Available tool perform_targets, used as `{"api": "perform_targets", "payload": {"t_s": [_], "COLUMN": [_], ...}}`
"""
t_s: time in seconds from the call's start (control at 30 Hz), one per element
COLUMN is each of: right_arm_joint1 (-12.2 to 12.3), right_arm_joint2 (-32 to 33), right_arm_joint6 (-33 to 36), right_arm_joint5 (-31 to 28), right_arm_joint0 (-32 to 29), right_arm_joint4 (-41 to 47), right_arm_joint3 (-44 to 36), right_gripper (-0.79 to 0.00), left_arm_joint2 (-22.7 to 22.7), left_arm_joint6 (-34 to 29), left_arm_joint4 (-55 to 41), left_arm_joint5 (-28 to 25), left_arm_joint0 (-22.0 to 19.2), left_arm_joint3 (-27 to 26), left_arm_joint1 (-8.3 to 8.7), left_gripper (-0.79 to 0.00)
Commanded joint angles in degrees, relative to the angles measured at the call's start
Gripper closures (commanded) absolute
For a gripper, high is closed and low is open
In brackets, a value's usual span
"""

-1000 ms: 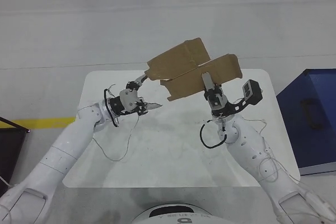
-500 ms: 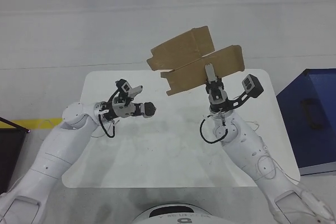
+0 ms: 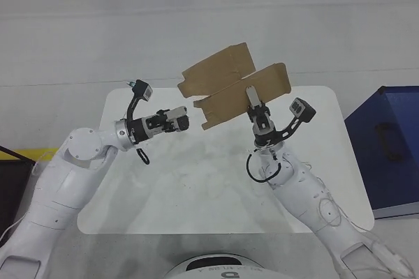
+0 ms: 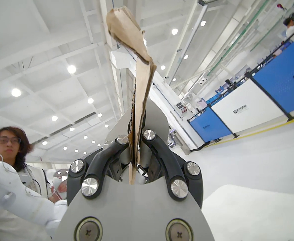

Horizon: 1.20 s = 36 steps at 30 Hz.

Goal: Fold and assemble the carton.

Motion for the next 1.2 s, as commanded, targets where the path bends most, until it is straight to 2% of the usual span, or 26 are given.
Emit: {"api": "perform_targets", "payload": {"t_s": [0.0, 0.17, 0.33, 0.53, 0.7, 0.73, 0.77, 0.93, 1.07, 1.17], "right_arm_joint1": [-0.05, -0.24, -0.71, -1.44, -2.02, -2.13, -2.23, -2.74, -3.17, -3.48], "right_arm_joint2": [-0.14, 0.14, 0.13, 0.31, 0.6, 0.67, 0.76, 1.35, 1.87, 2.19], "right_arm_joint6": [4.17, 9.86, 13.4, 15.17, 16.29, 16.53, 16.76, 17.41, 17.68, 17.87], "right_arm_joint5": [0.28, 1.01, 1.78, 2.46, 2.68, 2.76, 2.86, 3.44, 3.94, 4.39], "right_arm_joint0": [-0.07, -0.67, -1.04, -1.4, -1.67, -1.72, -1.77, -2.0, -2.0, -1.9], "right_arm_joint4": [7.86, 15.86, 18.49, 19.04, 19.32, 19.46, 19.52, 19.75, 19.68, 18.81], "right_arm_joint3": [-0.69, -1.34, -1.11, -0.83, -1.05, -1.1, -1.09, -1.07, -0.79, -0.54], "right_gripper": [0.0, 0.0, 0.0, 0.0, 0.0, 0.0, 0.0, 0.0, 0.0, 0.0], "left_arm_joint2": [-0.42, -0.58, -0.68, -1.1, -1.25, -1.22, -1.2, -0.67, -0.36, -0.37], "left_arm_joint6": [0.93, 1.7, 2.23, 3.96, 3.97, 3.82, 3.77, 3.07, 2.47, 2.21], "left_arm_joint4": [4.03, 3.21, 4.44, 5.67, 5.56, 5.52, 5.42, 5.98, 6.4, 6.31], "left_arm_joint5": [-1.1, -3.26, -4.43, -4.72, -4.88, -4.98, -5.08, -5.11, -4.74, -4.66], "left_arm_joint0": [0.98, 1.92, 1.14, 0.07, -1.13, -1.35, -1.52, -1.92, -2.25, -2.46], "left_arm_joint3": [-2.16, -4.13, -4.08, -3.36, -1.7, -1.56, -1.46, -1.43, -1.14, -1.02], "left_arm_joint1": [0.09, -0.21, -0.55, -0.97, -1.32, -1.4, -1.47, -1.8, -2.03, -2.18], "left_gripper": [-0.785, -0.785, -0.77, -0.582, -0.394, -0.385, -0.326, -0.148, -0.052, -0.022]}}
